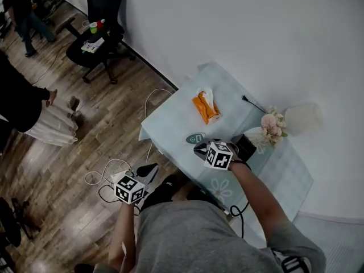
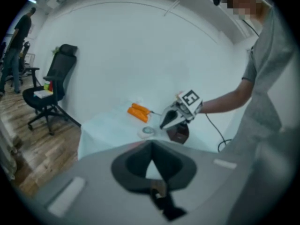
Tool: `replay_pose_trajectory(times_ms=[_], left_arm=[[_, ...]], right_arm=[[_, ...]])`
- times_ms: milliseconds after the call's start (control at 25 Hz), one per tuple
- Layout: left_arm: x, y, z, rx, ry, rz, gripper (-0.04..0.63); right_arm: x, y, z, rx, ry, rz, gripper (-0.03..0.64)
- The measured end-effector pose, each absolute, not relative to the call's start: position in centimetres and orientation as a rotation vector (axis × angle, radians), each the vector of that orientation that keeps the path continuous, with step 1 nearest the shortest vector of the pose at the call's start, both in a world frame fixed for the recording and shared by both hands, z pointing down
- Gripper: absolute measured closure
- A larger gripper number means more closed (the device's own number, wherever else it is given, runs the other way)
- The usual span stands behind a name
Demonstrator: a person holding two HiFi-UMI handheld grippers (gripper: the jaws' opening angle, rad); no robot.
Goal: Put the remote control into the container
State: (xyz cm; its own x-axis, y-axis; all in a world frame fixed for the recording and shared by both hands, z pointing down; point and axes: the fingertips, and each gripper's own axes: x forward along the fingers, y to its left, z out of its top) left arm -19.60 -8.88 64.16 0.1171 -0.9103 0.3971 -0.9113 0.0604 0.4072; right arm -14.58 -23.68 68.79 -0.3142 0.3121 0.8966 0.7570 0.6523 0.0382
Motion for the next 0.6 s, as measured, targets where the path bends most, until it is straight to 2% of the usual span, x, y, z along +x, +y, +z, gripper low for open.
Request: replay_pose_trajectory(times_ms=[320,400,600], left_arm=[[-19.2,-7.0,64.7,1.703,-1.841,-0.072,0.595],[-19.1,-7.0,64.8,1.695,-1.84,-0.082,0.595],[-18.8,-8.2,65.1,1.698,-1.824,-0.075,0.595]], right_arm=[[-14.5,-27.0,70.6,-0.894,-1.736,-0.674,0.596],[-14.9,-28.5,70.6,-0.871,-1.726,-0.697,0.458],[-15.4,-31.1,72.1,-0.863,-1.681,-0.742,0.385]])
